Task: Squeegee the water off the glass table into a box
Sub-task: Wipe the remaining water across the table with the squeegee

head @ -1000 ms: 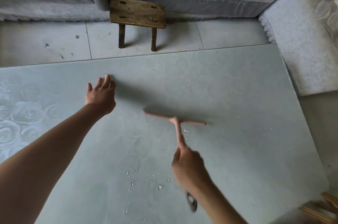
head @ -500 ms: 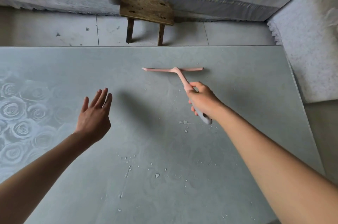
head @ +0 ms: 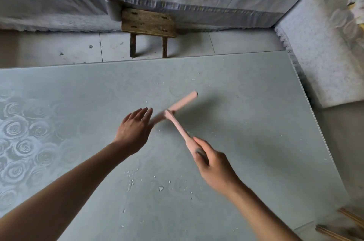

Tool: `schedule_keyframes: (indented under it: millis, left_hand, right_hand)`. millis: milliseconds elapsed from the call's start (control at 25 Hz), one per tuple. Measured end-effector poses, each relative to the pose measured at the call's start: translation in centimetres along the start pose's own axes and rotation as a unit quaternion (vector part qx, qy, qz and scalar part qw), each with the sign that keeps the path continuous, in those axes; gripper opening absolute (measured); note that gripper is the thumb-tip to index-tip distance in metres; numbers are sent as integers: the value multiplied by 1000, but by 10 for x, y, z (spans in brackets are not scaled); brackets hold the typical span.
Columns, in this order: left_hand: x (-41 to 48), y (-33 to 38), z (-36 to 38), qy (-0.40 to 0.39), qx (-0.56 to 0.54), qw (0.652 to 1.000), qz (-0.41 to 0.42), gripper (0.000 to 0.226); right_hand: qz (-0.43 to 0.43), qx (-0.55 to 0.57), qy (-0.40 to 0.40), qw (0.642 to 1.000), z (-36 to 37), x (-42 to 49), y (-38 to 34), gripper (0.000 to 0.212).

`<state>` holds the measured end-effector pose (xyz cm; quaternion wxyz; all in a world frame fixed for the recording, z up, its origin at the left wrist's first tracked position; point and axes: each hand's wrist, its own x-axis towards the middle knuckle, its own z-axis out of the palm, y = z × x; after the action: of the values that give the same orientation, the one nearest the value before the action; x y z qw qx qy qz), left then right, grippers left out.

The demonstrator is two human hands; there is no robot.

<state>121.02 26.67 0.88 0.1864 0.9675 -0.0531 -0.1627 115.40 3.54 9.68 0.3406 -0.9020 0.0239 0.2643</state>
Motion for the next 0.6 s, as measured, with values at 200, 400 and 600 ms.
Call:
schedule_keyframes:
  millis: [200,400,600]
  left_hand:
    - [96,19,-8,53,-23,998,-39,49]
    - [181,34,4,107,24,993,-53,58]
    - [213,56,25,96,35,995,1,45]
  right_hand:
    - [-71,-26,33,997,-47,106,-9,40]
    - [-84,27,59,994,-67,175,19,37]
    - [-61,90,84,991,-62,180,59,37]
